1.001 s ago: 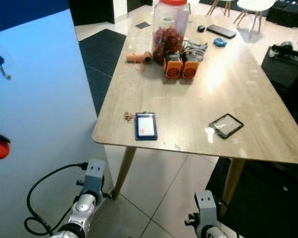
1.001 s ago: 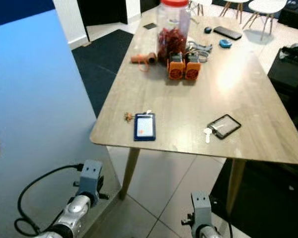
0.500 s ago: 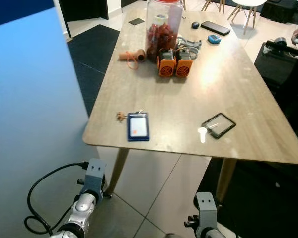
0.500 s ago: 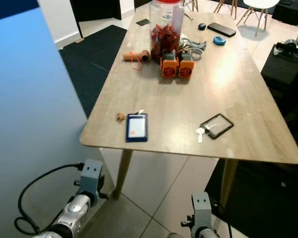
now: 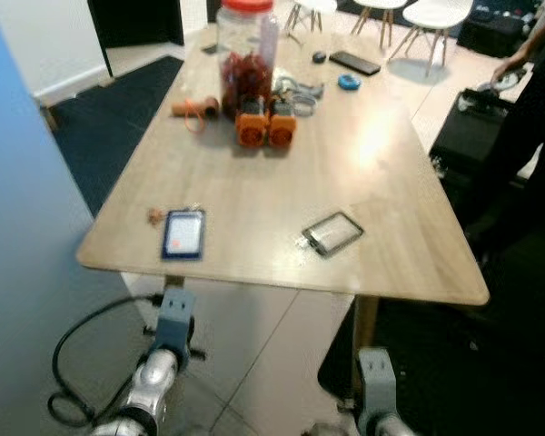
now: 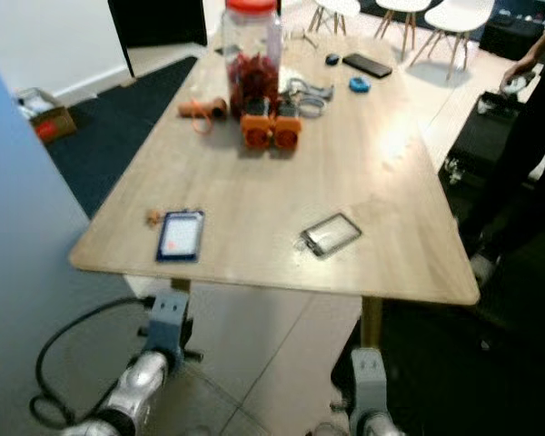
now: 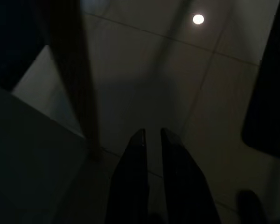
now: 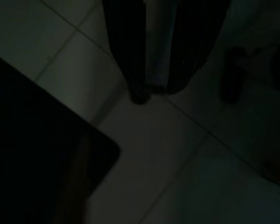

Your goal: Hang keys on a hook

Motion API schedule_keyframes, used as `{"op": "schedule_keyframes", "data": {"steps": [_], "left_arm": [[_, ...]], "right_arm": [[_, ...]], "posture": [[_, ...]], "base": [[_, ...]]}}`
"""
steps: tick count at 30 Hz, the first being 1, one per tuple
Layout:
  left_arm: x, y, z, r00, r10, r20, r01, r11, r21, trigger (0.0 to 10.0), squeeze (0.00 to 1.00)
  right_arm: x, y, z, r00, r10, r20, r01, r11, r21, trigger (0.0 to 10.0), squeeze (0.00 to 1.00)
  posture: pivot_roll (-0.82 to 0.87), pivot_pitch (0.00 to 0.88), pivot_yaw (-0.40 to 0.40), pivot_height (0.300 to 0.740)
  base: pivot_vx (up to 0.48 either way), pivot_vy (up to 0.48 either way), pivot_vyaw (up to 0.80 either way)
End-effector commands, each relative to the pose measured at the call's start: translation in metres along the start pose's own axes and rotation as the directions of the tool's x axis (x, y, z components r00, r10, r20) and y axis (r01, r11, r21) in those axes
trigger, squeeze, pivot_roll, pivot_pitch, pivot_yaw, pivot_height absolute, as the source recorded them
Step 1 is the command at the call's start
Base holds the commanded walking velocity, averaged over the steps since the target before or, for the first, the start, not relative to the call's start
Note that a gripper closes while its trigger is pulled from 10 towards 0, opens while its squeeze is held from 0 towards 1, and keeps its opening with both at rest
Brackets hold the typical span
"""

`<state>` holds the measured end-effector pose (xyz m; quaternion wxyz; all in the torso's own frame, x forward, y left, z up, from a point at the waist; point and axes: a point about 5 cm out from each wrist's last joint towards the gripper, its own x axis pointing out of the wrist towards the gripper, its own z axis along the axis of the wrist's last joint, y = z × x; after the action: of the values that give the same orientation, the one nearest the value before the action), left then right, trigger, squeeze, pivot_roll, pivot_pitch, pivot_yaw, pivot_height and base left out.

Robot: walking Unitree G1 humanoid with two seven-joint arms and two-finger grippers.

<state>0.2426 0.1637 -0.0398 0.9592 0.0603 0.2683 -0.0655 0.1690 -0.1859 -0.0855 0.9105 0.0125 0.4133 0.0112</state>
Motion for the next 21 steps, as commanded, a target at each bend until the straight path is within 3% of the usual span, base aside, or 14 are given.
{"op": "schedule_keyframes", "data": {"steps": [1, 9, 14, 16, 18, 19, 21], "left_arm": [[0.0, 0.003, -0.002, 1.0, 0.015, -0.019, -0.015, 1.0, -0.026, 10.0, 0.0], [0.001, 0.003, -0.001, 1.0, 0.021, -0.017, -0.021, 1.0, -0.018, 10.0, 0.0], [0.001, 0.003, 0.0, 1.0, 0.024, -0.015, -0.024, 1.0, -0.016, 10.0, 0.0], [0.001, 0.002, 0.0, 1.0, 0.027, -0.013, -0.027, 1.0, -0.015, 10.0, 0.0], [0.0, 0.003, 0.0, 0.999, 0.031, -0.012, -0.031, 0.999, -0.016, 10.0, 0.0], [0.0, 0.003, 0.0, 0.999, 0.031, -0.012, -0.031, 0.999, -0.016, 10.0, 0.0], [0.0, 0.003, -0.001, 0.999, 0.031, -0.013, -0.031, 0.999, -0.016, 10.0, 0.0]], "right_arm": [[-0.001, 0.003, -0.004, 1.0, 0.002, -0.017, -0.002, 1.0, 0.006, 10.0, 0.0], [-0.001, 0.001, -0.006, 1.0, -0.004, -0.02, 0.004, 1.0, 0.006, 10.0, 0.0], [-0.005, -0.011, -0.011, 0.997, -0.058, -0.043, 0.058, 0.998, 0.017, 10.0, 0.0], [-0.01, -0.027, -0.016, 0.989, -0.138, -0.047, 0.14, 0.99, 0.029, 10.0, 0.0], [-0.02, -0.056, -0.018, 0.959, -0.283, -0.016, 0.284, 0.957, 0.054, 10.0, 0.0], [-0.02, -0.056, -0.018, 0.959, -0.283, -0.016, 0.284, 0.957, 0.054, 10.0, 0.0], [-0.033, -0.088, -0.017, 0.898, -0.44, 0.021, 0.438, 0.897, 0.064, 10.0, 0.0]], "posture": [[0.05, 0.072, -0.023, 0.74], [0.05, 0.063, -0.021, 0.74], [0.04, 0.057, -0.024, 0.74], [0.05, 0.052, -0.029, 0.74], [0.05, 0.051, -0.027, 0.74], [0.05, 0.051, -0.027, 0.74], [0.04, 0.05, -0.026, 0.74]], "base": [[0.0, 0.0, 0.0], [0.0, 0.0, 0.0], [0.0, 0.0, 0.0], [0.0, 0.0, 0.0], [0.0, 0.0, 0.0], [0.0, 0.0, 0.0], [0.0, 0.0, 0.0]]}}
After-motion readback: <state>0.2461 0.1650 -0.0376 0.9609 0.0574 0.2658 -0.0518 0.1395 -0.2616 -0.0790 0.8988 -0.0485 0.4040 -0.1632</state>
